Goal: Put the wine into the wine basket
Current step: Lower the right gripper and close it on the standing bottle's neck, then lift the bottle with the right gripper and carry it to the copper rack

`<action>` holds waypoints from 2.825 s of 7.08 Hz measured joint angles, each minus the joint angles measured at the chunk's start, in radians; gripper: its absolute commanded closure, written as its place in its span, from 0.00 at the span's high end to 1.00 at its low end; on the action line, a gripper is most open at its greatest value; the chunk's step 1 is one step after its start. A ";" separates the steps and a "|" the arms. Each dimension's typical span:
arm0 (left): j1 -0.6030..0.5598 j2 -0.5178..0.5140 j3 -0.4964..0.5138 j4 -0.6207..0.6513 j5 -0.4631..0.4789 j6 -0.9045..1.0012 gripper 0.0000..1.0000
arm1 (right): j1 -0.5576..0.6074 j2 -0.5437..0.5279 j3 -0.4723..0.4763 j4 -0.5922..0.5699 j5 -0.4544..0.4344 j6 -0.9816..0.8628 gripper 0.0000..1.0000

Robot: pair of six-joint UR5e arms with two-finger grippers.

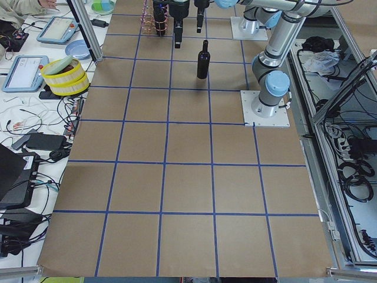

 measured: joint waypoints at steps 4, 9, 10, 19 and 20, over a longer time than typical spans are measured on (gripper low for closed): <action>0.000 0.010 -0.020 -0.002 0.006 0.000 1.00 | 0.042 0.092 0.002 -0.001 -0.009 -0.022 0.99; -0.003 0.019 -0.032 -0.006 0.009 0.001 1.00 | 0.042 0.107 0.017 0.012 0.007 -0.069 0.18; -0.003 0.022 -0.035 -0.005 0.013 0.001 1.00 | 0.042 0.107 0.017 0.012 0.007 -0.070 0.00; -0.026 0.032 -0.066 -0.008 0.011 -0.047 1.00 | -0.278 -0.105 -0.098 0.269 0.002 -0.328 0.00; -0.066 0.032 -0.075 -0.008 0.012 -0.112 1.00 | -0.379 -0.143 -0.124 0.338 -0.004 -0.440 0.00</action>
